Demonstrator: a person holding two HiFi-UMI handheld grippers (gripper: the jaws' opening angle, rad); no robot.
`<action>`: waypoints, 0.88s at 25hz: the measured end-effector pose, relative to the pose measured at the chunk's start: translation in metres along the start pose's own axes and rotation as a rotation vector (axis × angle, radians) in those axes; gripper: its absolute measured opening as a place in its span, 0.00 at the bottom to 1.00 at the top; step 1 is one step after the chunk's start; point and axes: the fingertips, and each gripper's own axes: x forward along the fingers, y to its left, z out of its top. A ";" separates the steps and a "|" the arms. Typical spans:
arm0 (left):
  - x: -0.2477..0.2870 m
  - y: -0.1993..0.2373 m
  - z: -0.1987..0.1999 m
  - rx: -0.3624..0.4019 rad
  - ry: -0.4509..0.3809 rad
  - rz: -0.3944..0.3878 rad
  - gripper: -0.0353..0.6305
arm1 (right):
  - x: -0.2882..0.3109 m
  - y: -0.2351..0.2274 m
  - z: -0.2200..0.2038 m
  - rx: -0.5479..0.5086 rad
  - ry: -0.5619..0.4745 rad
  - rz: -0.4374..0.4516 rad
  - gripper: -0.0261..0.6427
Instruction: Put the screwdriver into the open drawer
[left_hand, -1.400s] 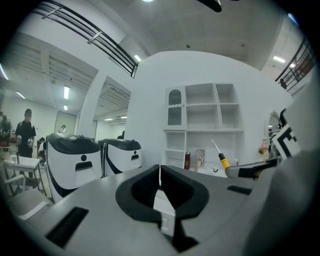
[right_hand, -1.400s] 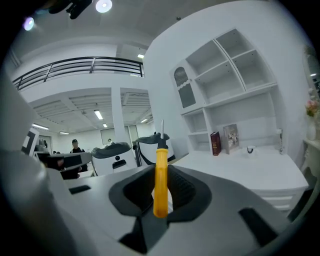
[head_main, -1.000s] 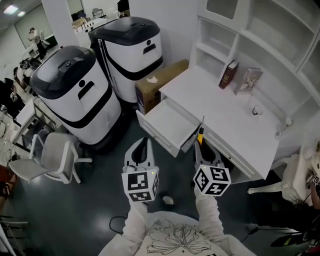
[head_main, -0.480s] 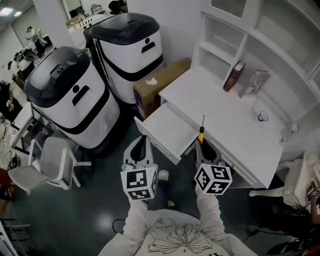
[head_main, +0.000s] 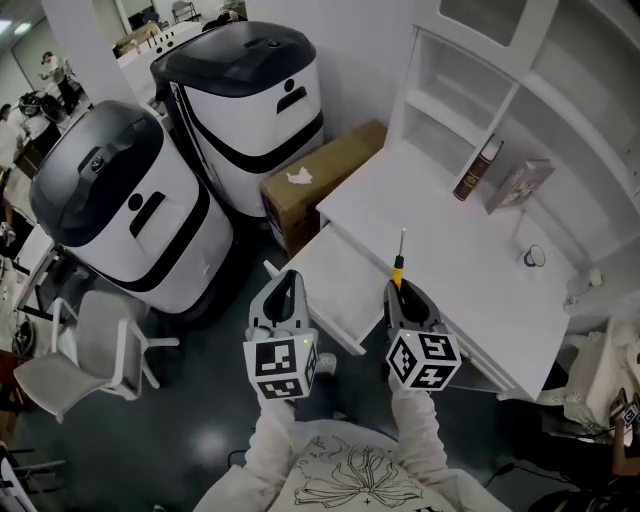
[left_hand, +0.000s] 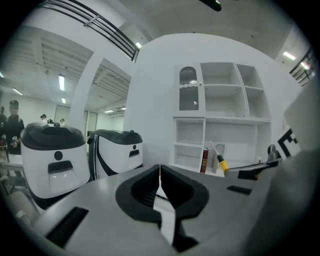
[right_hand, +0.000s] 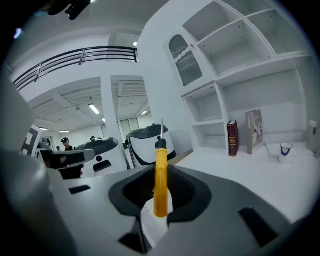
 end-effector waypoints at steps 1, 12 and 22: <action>0.009 0.004 0.000 -0.002 0.005 -0.004 0.07 | 0.009 -0.001 0.001 0.000 0.007 -0.002 0.15; 0.093 0.042 -0.003 -0.011 0.062 -0.045 0.07 | 0.098 -0.008 0.006 0.012 0.070 -0.027 0.15; 0.128 0.060 -0.036 -0.035 0.142 -0.063 0.07 | 0.139 -0.009 -0.027 0.012 0.164 -0.029 0.15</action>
